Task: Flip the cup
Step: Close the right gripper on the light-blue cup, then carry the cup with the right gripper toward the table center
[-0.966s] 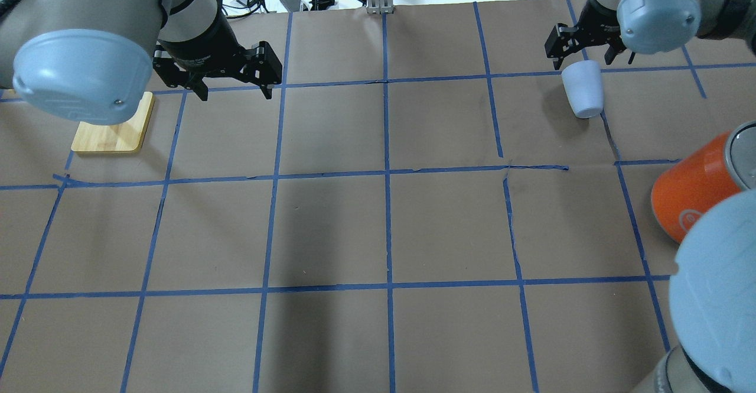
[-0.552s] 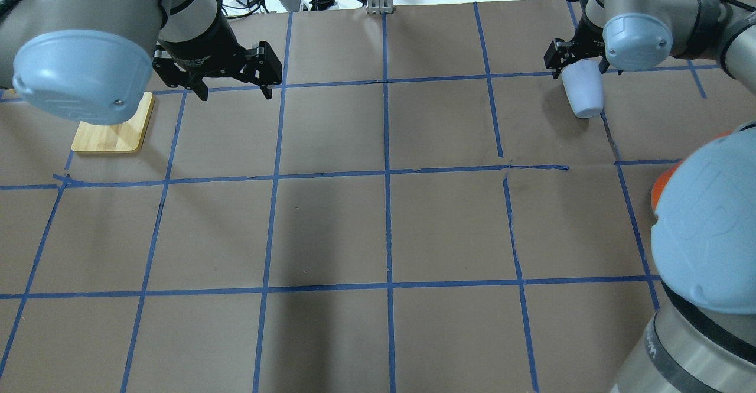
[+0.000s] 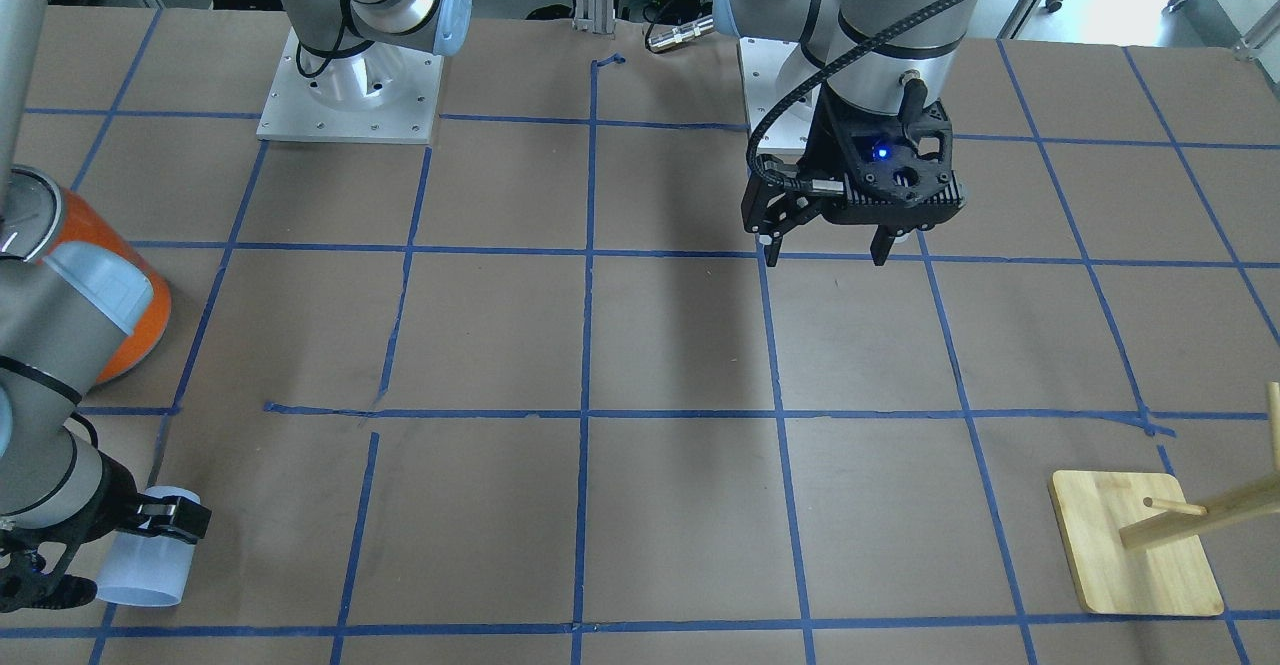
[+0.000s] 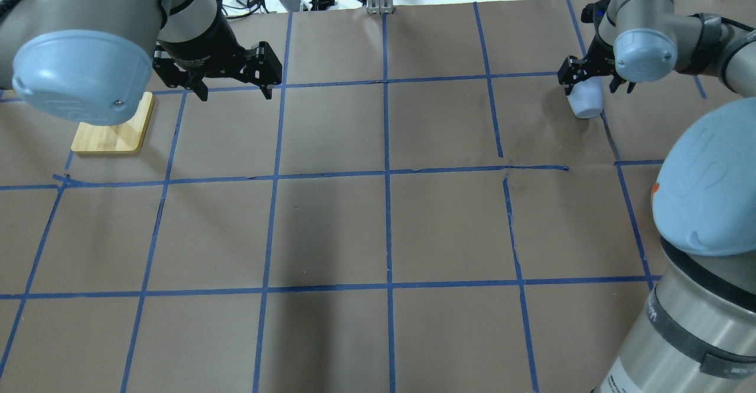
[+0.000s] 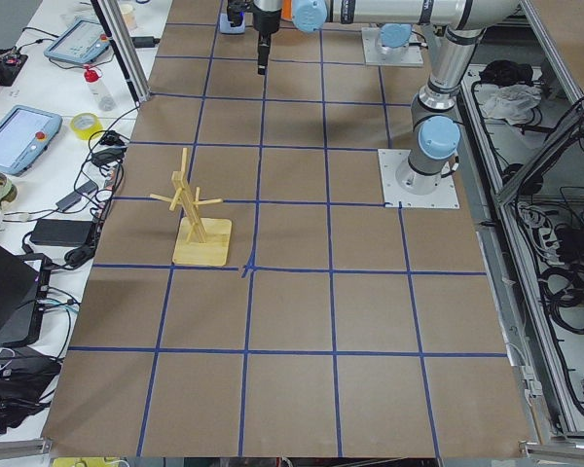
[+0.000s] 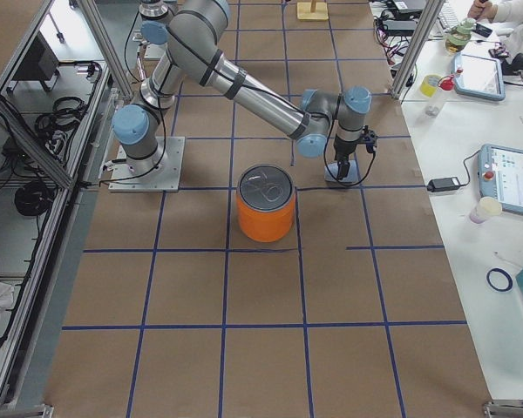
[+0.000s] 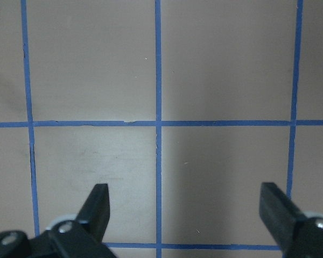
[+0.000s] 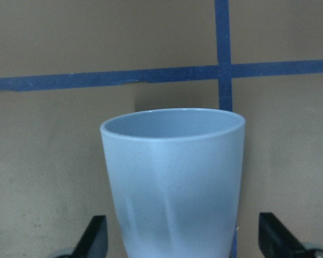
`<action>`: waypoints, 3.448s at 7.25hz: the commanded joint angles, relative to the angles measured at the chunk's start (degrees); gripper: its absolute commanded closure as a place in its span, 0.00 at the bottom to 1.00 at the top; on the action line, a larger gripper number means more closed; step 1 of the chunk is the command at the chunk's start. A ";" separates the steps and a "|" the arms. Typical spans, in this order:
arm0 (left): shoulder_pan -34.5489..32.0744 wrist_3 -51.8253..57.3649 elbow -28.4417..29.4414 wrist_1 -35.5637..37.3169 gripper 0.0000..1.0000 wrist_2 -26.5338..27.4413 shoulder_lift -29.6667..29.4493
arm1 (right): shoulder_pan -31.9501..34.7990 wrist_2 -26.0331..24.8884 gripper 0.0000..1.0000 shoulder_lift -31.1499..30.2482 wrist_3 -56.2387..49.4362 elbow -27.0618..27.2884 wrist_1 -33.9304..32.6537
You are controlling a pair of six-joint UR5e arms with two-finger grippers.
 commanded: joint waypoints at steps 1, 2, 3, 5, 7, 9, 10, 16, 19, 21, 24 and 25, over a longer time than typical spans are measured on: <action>0.00 0.00 0.00 0.00 0.00 0.00 0.00 | 0.00 0.00 0.00 0.96 -0.20 0.14 -0.07; 0.00 0.00 0.00 0.00 0.00 0.00 0.00 | -0.09 0.09 0.00 1.83 -0.37 -0.04 -0.07; 0.00 0.00 0.00 0.00 0.00 0.00 0.00 | -0.09 0.00 0.00 2.53 -0.55 -0.12 -2.42; 0.00 0.00 0.00 0.00 0.00 0.00 0.09 | 0.00 -3.74 0.71 2.45 -3.70 -0.21 -3.76; 0.09 0.00 0.00 0.00 0.00 0.09 0.09 | 0.70 -4.84 0.90 0.71 -6.43 -0.82 -3.67; 0.00 0.00 0.00 0.00 0.00 0.09 0.09 | 6.90 -4.48 0.90 -3.42 -12.55 -0.92 -3.41; 0.09 0.00 0.00 0.00 0.00 0.00 0.09 | 11.90 -4.40 0.90 -3.44 -15.12 -0.92 -4.02; 0.09 0.00 0.00 0.00 0.00 0.09 0.09 | 35.92 -2.39 0.89 -2.13 -36.56 -0.91 -6.04; 0.09 0.00 0.00 0.00 0.00 0.09 0.09 | 37.97 2.42 0.83 -0.46 -52.78 -0.48 -8.24; 0.09 0.00 0.00 0.00 0.00 0.09 0.17 | 38.14 7.28 0.81 2.09 -55.48 -0.56 -10.34; 0.09 0.00 0.00 0.00 0.00 0.09 0.09 | 38.23 10.28 0.72 2.27 -58.83 -0.48 -10.09; 0.09 0.00 0.00 0.00 0.00 0.09 0.09 | 38.23 10.98 0.72 2.62 -58.48 -0.48 -9.65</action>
